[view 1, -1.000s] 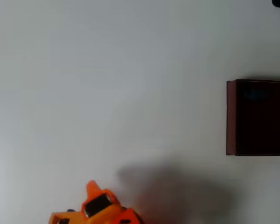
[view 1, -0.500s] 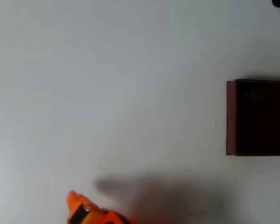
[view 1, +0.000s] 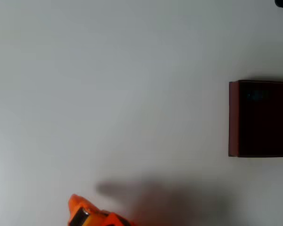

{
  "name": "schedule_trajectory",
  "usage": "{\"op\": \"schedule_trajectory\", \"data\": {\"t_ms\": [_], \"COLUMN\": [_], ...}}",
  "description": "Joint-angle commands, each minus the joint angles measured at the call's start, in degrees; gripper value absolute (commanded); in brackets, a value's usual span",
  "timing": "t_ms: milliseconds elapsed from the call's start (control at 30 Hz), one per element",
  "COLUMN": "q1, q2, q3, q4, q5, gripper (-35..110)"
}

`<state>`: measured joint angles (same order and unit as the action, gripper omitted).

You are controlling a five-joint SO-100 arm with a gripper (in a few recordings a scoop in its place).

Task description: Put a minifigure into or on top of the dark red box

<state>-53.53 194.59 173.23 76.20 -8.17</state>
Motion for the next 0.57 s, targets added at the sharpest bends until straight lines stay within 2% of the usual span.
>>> {"op": "schedule_trajectory", "data": {"t_ms": [0,533], "q1": [-0.9,-0.9], "q2": [0.9,0.9], "q3": [0.0,0.0], "q4": [1.2,1.2], "q5": [-1.2,-1.2], "gripper": [3,1]}}
